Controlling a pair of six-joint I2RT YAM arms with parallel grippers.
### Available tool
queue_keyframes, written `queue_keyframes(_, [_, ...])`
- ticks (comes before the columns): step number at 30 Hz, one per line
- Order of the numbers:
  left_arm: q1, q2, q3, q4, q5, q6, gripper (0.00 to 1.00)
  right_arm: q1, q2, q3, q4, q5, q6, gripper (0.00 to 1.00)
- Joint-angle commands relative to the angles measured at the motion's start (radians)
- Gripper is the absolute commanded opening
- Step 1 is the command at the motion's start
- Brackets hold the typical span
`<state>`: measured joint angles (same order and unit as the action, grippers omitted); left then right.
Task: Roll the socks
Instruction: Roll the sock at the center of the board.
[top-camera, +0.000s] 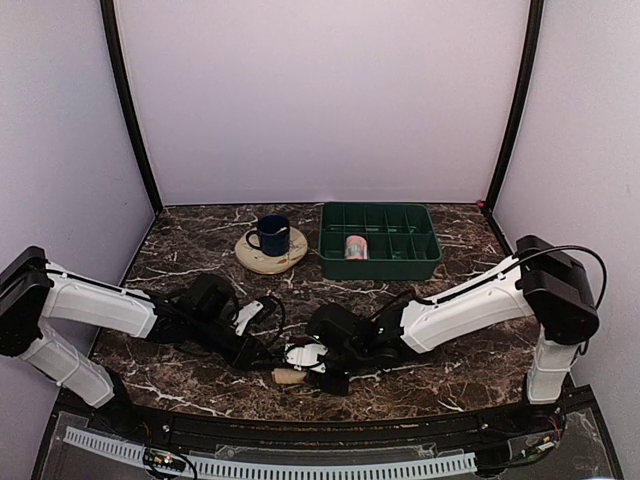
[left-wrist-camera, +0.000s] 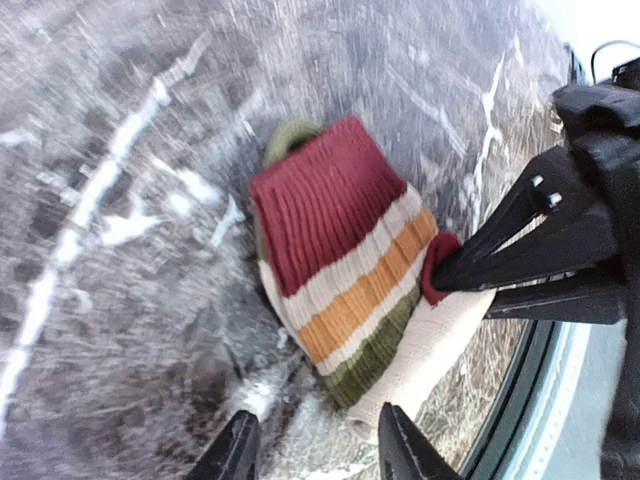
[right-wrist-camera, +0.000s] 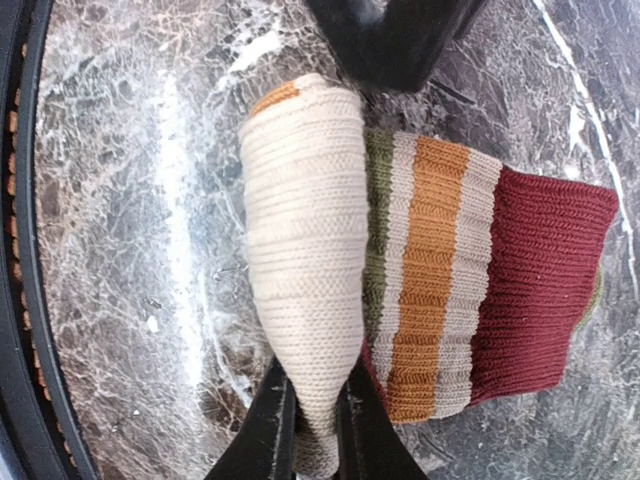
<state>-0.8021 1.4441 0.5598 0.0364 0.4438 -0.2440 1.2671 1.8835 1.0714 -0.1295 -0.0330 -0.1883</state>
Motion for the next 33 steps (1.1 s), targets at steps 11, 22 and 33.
queue_keyframes(11, [-0.013,-0.206,-0.216,0.397,-0.097,-0.017,0.43,-0.103,0.08,0.011,-0.112,-0.288,0.122,0.04])
queue_keyframes(22, [-0.175,-0.144,-0.177,0.359,-0.132,0.134,0.44,-0.186,0.128,0.022,-0.15,-0.464,0.147,0.03])
queue_keyframes(33, [-0.251,-0.079,-0.095,0.257,-0.229,0.265,0.45,-0.205,0.165,0.033,-0.186,-0.53,0.143,0.04])
